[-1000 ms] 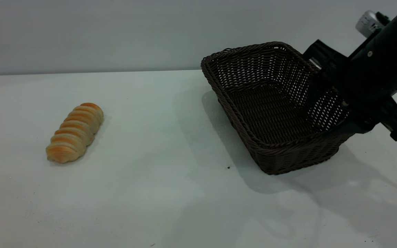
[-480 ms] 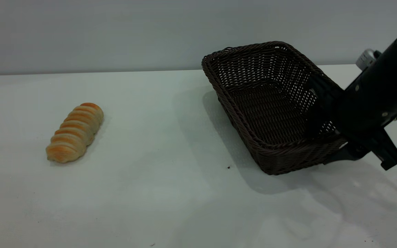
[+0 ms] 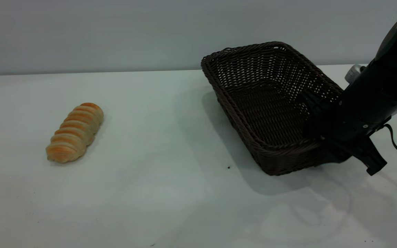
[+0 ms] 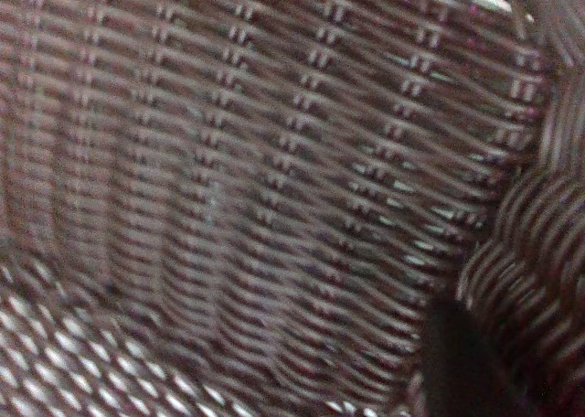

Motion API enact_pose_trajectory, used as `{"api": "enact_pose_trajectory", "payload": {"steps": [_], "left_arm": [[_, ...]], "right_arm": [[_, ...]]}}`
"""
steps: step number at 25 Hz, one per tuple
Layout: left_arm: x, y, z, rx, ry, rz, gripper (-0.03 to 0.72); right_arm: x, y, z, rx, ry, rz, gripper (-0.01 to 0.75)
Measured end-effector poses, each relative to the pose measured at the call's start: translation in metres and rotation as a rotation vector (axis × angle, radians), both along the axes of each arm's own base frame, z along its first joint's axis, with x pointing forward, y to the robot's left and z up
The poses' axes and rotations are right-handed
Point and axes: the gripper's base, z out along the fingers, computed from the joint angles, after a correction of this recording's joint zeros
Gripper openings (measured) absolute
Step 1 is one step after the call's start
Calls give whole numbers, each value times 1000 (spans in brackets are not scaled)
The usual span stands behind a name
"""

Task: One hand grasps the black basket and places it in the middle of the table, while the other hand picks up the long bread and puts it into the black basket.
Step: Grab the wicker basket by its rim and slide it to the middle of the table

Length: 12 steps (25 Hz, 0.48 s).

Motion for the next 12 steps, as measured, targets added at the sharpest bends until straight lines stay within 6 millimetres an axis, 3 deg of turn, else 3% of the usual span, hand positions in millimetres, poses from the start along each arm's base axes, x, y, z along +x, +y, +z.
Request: {"api": "enact_pose_trajectory", "payload": {"steps": [3, 12], "left_arm": [[0, 0, 0, 1, 1, -2, 501], [-1, 0, -1, 3, 18, -2, 501]], "right_arm": [[2, -2, 1, -22, -14, 50, 94], [14, -1, 24, -177, -142, 499, 95]]}}
